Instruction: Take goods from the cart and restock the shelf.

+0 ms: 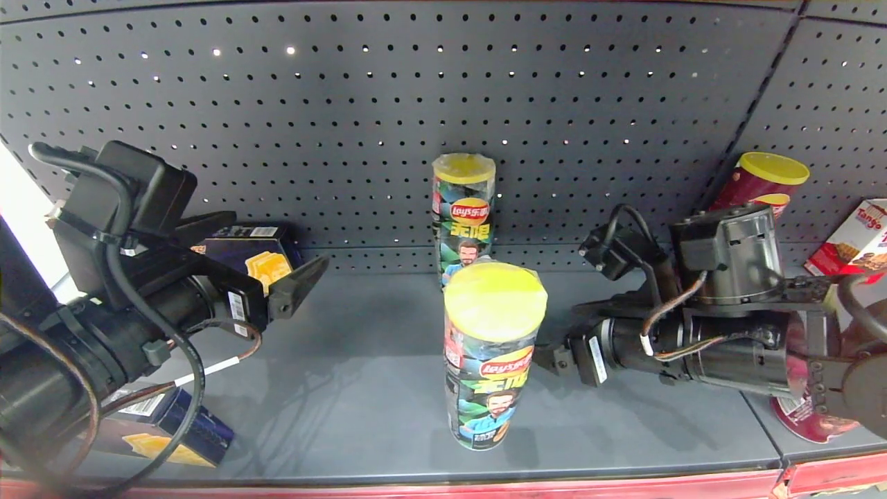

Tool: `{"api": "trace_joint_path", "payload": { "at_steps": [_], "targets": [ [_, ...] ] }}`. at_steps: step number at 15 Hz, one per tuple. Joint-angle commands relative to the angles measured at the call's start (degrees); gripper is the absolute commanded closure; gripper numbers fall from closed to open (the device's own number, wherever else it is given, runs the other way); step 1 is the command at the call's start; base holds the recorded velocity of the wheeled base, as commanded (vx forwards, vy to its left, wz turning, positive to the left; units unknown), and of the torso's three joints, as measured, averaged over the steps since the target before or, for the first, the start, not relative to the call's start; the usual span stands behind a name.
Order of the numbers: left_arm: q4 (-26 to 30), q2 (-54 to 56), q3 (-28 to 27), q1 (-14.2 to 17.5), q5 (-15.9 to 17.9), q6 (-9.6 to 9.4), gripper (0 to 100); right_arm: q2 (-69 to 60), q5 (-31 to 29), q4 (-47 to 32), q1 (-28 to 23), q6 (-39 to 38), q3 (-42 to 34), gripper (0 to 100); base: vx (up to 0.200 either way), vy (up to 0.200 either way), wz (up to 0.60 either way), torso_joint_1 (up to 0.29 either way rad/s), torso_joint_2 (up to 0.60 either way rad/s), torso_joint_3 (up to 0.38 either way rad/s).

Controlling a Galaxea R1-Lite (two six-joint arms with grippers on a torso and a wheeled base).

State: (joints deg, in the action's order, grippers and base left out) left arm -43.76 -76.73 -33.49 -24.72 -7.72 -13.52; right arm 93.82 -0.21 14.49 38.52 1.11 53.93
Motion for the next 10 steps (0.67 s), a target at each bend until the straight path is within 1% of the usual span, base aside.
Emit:
{"api": "trace_joint_path", "payload": {
  "at_steps": [1, 5, 10],
  "targets": [
    [-0.18, 0.00, 0.44, 0.11, -0.02, -0.02, 0, 2.33, 0.12, 0.01, 0.24, 0.03, 1.00, 0, 0.000, 0.000, 0.00, 0.000, 0.00, 0.000],
    [-0.27, 0.00, 0.62, 0.11, -0.02, -0.02, 0, 1.37, 0.30, 0.01, 1.03, 0.03, -0.49, 0, 0.000, 0.000, 0.00, 0.000, 0.00, 0.000],
    [-0.27, 0.00, 0.70, 0.11, -0.02, -0.02, 0, -1.18, 0.30, 0.01, 2.79, 0.12, -4.54, 0, 0.000, 0.000, 0.00, 0.000, 0.00, 0.000]
  ]
}}
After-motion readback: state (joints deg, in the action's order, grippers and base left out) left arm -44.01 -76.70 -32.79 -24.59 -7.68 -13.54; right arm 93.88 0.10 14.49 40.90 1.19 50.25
